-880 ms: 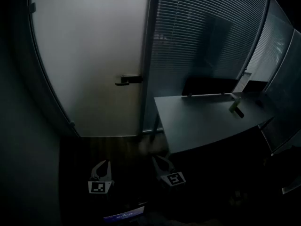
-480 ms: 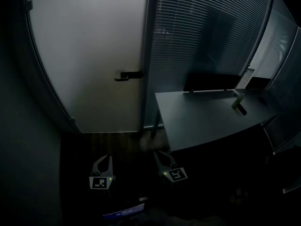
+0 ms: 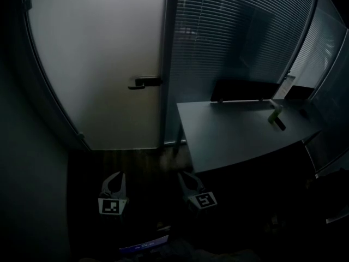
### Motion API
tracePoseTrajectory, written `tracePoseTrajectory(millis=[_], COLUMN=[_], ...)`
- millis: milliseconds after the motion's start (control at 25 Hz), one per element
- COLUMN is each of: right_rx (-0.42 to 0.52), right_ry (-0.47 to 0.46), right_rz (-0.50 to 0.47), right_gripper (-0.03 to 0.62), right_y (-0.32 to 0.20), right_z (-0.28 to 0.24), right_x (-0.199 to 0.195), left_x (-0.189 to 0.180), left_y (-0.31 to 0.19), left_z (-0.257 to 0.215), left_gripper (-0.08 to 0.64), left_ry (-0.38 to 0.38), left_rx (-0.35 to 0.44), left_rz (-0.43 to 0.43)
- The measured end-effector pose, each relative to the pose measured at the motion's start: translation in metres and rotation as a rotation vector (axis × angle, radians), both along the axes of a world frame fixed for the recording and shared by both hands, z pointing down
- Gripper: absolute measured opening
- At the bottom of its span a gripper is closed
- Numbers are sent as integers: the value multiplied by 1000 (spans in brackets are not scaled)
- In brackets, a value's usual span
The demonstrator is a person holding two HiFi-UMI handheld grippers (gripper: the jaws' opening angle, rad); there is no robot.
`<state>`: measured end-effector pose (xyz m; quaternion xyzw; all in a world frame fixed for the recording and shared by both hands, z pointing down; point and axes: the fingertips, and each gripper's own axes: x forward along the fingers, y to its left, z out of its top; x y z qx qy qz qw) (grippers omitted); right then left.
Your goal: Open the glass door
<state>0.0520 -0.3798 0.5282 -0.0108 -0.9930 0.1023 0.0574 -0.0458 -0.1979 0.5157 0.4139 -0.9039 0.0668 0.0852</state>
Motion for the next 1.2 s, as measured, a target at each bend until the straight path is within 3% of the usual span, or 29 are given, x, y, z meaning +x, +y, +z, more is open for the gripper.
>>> tracePoseTrajectory(millis=[480,1200], right_rx=[-17,-24], right_ry=[-6,5], right_rz=[66,177], right_gripper=[2,2], right_y=[-35,-108], right_z=[0,-5], right_x=[-55,-211], left_x=[-66,-253], left_y=[-34,-134], left_z=[7,8], left_gripper=[3,3], left_ry=[35,30], left_rx=[-21,-63], left_rz=[46,189])
